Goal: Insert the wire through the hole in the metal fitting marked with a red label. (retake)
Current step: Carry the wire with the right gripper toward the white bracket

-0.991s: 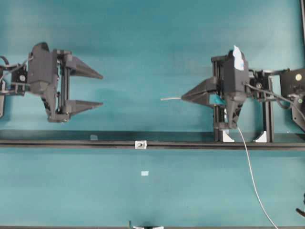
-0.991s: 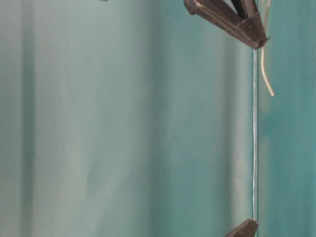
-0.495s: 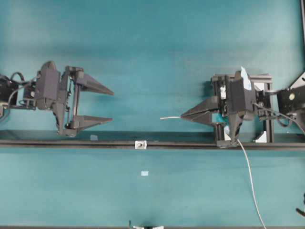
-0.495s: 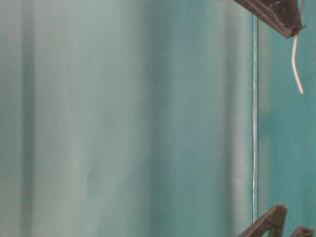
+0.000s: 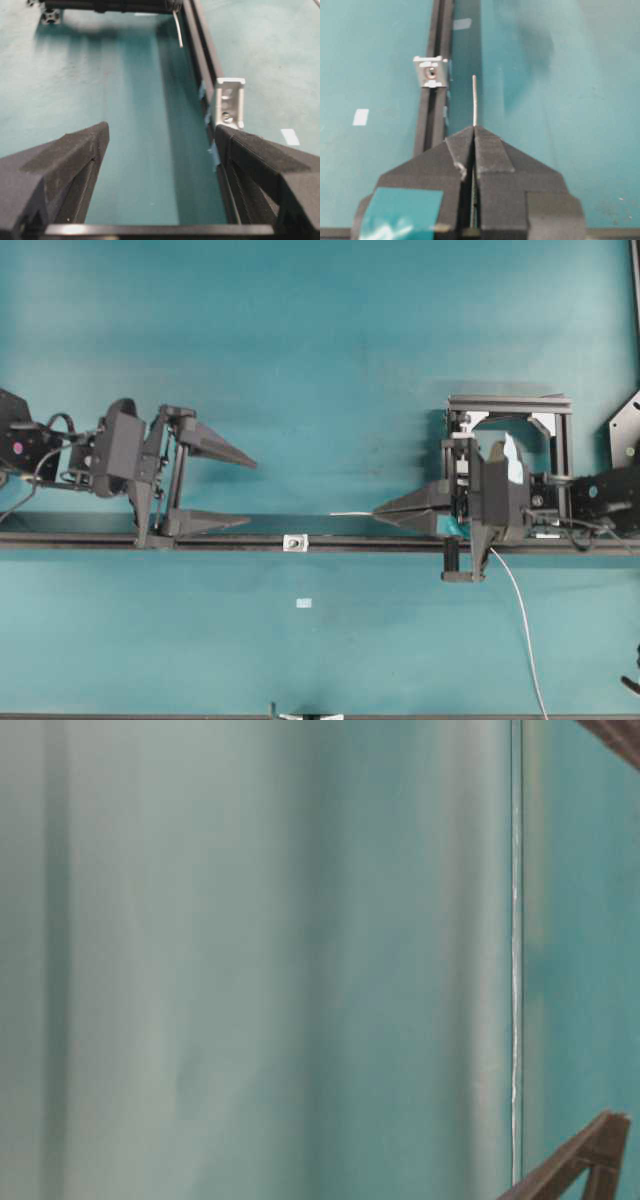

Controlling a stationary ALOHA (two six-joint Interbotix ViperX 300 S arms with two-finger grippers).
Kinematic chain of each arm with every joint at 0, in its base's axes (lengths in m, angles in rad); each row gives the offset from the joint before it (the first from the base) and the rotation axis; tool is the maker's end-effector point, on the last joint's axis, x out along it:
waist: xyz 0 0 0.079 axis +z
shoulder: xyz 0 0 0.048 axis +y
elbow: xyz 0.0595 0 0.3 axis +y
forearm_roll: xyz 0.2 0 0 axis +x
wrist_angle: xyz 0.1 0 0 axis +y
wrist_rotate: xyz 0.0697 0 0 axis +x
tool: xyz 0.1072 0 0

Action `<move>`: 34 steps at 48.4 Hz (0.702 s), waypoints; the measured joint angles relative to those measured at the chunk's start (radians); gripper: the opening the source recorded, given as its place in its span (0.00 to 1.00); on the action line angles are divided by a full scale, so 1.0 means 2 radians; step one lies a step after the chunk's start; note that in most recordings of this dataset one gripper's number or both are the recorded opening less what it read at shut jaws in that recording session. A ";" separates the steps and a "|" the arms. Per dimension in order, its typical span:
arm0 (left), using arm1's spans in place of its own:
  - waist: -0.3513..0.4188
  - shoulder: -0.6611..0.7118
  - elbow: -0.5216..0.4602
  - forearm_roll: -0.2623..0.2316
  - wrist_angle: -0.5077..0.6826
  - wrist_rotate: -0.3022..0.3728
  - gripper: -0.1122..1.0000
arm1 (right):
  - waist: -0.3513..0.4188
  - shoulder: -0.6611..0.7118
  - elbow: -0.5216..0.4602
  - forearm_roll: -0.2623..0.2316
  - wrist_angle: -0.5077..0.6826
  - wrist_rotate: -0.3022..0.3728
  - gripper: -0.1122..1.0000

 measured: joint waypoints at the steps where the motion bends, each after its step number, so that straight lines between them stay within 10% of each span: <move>1: -0.002 0.003 -0.001 0.000 -0.005 0.000 0.46 | 0.004 0.002 -0.002 0.003 -0.003 -0.002 0.11; 34: -0.044 0.087 -0.063 0.000 -0.051 -0.051 0.46 | 0.064 0.084 -0.035 0.064 -0.077 -0.016 0.11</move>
